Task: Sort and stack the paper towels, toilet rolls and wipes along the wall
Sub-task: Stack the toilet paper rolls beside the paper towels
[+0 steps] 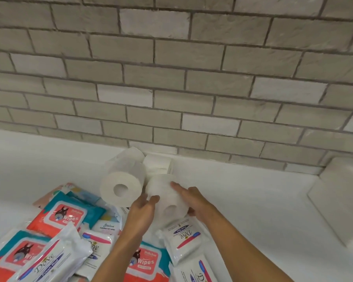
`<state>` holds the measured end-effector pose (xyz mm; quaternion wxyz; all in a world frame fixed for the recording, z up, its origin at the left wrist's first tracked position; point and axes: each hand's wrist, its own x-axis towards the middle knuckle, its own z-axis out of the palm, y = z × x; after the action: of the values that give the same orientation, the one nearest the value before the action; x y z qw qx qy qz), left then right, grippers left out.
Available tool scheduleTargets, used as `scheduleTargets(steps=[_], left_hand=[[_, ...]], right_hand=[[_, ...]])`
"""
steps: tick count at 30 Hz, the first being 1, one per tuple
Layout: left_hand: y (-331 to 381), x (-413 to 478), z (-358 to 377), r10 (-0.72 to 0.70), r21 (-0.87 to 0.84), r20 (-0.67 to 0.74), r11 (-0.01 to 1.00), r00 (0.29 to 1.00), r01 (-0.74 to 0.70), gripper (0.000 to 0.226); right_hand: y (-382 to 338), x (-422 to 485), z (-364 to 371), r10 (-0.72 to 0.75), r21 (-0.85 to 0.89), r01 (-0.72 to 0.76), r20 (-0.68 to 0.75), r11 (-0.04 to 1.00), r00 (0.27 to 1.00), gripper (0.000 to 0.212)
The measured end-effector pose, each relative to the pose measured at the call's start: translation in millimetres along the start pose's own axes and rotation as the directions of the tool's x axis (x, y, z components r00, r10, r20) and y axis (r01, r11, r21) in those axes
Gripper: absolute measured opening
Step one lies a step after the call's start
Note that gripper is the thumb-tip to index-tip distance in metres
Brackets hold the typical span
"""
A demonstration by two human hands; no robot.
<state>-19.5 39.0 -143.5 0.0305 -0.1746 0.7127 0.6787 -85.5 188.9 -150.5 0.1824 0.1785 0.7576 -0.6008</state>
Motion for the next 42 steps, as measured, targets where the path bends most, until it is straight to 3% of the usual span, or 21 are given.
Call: scheduleTargets(steps=[4,9,15,18,23,28,34,39,42], left_hand=[[-3,3,-1,0.001,-0.022,0.035,1.000,0.999,-0.001,0.015],[-4,0,-2,0.007,-0.098,0.037,0.995,0.999,-0.003,0.024],[0,-2,-8,0.050,-0.185,0.067,0.982,0.996,-0.037,0.023],[6,3,-14,0.053,-0.209,0.078,0.977,0.996,-0.035,0.037],[13,4,-23,0.057,-0.210,0.144,0.977,0.988,-0.026,0.083],[19,3,-34,0.091,-0.272,0.265,0.962,0.960,-0.017,0.084],[19,3,-59,0.124,-0.215,0.166,0.973,0.978,-0.087,0.114],[20,4,-94,0.147,-0.307,0.109,0.946,0.983,-0.107,0.107],[26,2,-122,0.166,-0.346,0.101,0.930,0.981,-0.122,0.115]], right_hand=[[0,-1,4,-0.016,-0.082,0.018,0.033,0.996,0.999,0.113],[11,-5,0,-0.103,-0.044,0.102,-0.020,0.994,0.994,0.098],[17,-32,-9,-0.195,0.129,0.213,-0.138,0.968,0.971,0.088],[10,-51,-10,-0.234,0.173,0.256,-0.137,0.951,0.963,0.072],[1,-81,2,-0.301,0.245,0.314,-0.089,0.917,0.949,0.059],[1,-98,19,-0.374,0.186,0.369,-0.008,0.911,0.927,0.060],[2,-100,42,-0.396,0.115,0.384,0.113,0.916,0.911,0.080],[-23,-98,50,-0.290,0.044,0.287,0.191,0.957,0.938,0.040],[-40,-75,55,-0.242,-0.018,0.247,0.141,0.969,0.960,0.052]])
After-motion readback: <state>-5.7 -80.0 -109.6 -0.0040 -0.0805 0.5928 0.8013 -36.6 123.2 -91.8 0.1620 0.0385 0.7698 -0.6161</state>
